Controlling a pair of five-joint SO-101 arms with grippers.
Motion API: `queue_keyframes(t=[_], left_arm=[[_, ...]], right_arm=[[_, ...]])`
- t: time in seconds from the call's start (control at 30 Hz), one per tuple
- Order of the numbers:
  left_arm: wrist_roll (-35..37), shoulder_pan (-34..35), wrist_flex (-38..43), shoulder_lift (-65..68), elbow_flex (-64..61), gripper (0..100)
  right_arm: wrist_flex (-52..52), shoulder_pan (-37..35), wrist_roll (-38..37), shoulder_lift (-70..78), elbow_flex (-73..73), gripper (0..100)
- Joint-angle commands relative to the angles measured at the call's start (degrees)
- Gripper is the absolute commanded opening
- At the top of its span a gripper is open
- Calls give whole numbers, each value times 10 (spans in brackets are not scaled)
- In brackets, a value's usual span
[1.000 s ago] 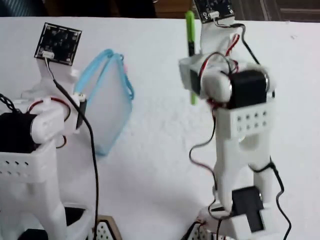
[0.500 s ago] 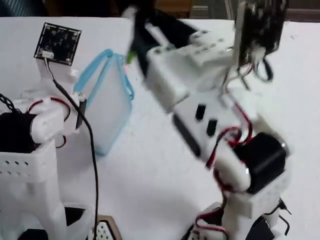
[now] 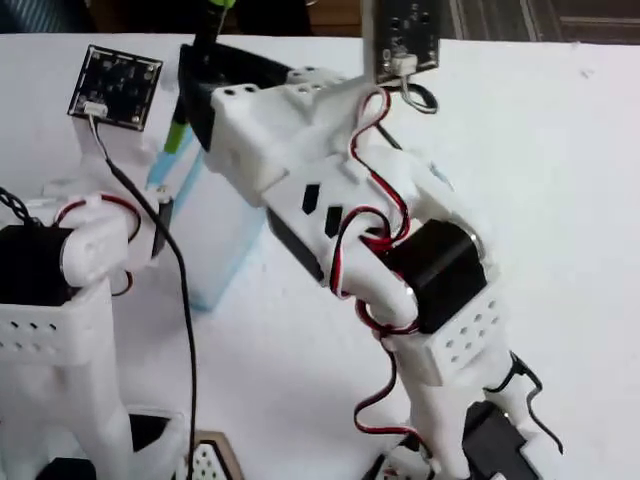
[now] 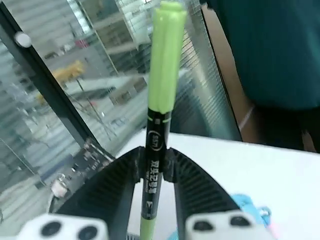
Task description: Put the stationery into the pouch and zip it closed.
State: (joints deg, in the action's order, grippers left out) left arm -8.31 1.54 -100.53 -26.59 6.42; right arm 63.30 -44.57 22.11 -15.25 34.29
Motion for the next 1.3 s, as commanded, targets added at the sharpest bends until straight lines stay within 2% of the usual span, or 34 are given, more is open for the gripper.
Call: queue_keyframes(t=[0.0, 0.23, 0.4, 0.5, 0.73, 0.87, 1.13, 1.27], left_arm=[[-1, -1, -5, 33, -9, 24], [0, 0, -5, 33, -9, 24], [0, 0, -5, 33, -9, 24], [0, 0, -5, 33, -9, 24], [0, -1, -1, 33, -9, 24], [0, 0, -1, 33, -9, 24], [0, 1, -1, 33, -9, 24], [0, 0, -1, 33, -9, 24]], right_arm=[[-12, -4, 0, 9, -23, 17], [-21, -3, -3, 17, -120, 17], [-35, 27, -4, 14, -172, 17], [-34, 30, -34, 16, -188, 17], [-32, 0, -47, 12, -211, 18], [-21, -19, -81, 12, -212, 26], [22, -23, -87, 10, -207, 302], [25, -22, -87, -20, -209, 315]])
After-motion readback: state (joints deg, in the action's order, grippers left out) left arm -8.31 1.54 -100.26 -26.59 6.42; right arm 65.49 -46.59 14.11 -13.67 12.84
